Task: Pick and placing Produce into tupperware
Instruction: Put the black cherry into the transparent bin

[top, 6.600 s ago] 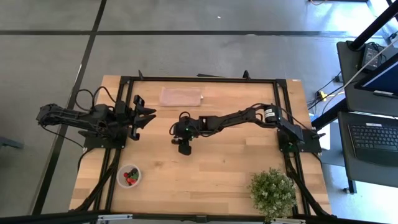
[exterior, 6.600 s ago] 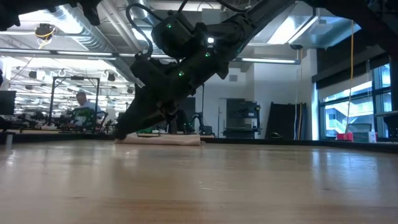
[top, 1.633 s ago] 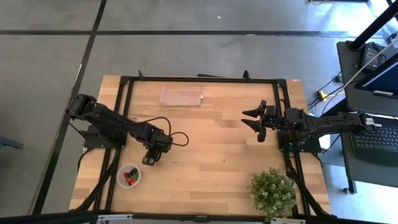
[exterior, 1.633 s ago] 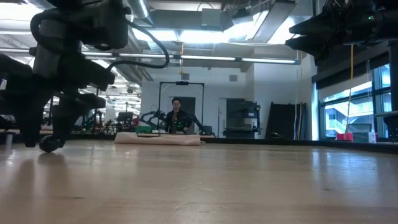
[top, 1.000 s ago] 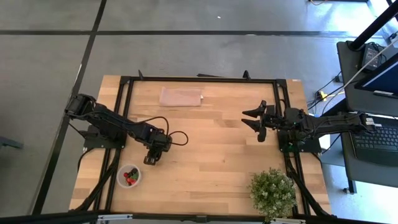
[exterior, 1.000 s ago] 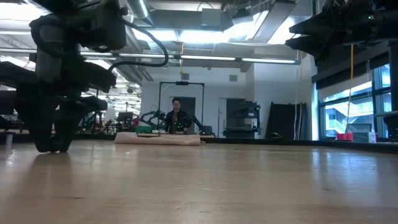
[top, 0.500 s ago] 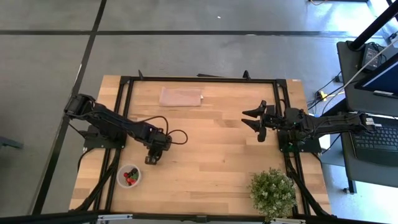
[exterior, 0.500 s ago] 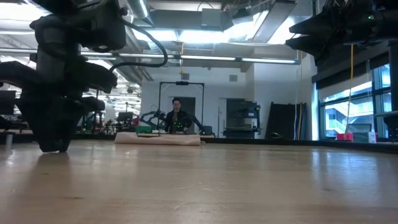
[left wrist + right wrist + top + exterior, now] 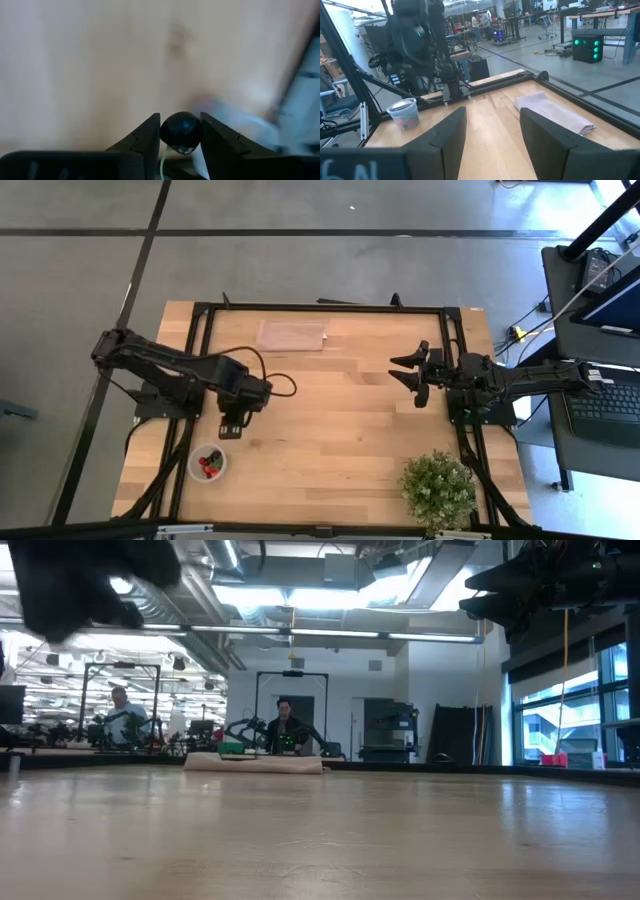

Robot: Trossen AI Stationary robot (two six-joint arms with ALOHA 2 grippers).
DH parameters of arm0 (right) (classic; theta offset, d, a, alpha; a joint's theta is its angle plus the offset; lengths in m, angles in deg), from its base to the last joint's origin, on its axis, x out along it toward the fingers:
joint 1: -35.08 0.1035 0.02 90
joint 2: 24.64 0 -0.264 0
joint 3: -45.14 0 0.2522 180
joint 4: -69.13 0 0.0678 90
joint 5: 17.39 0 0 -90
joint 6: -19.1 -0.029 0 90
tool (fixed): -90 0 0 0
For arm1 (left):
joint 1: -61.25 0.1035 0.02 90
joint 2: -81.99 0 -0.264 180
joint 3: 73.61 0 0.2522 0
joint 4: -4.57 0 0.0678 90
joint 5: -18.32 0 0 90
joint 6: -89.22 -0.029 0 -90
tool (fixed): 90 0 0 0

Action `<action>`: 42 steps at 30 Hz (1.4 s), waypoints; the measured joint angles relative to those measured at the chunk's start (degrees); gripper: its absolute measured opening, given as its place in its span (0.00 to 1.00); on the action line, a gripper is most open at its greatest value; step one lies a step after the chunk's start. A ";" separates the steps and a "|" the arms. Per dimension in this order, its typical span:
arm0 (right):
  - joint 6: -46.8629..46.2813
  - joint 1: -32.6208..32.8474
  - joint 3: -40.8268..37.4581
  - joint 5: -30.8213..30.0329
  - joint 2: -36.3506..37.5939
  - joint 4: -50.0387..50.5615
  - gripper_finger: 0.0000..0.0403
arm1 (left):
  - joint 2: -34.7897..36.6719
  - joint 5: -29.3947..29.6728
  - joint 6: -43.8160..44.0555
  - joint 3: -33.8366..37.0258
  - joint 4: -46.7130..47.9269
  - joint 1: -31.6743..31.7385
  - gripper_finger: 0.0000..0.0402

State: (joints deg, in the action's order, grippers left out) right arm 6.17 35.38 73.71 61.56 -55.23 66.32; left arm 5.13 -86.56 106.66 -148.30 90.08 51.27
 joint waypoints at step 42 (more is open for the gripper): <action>-0.32 0.00 -0.02 0.00 -0.02 -2.53 0.47 | 0.04 -2.93 46.72 14.15 -18.00 -33.08 0.29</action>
State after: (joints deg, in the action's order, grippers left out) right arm 5.86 35.38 73.69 61.56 -55.25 63.79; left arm 5.17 -89.50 153.38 -134.15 72.08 18.19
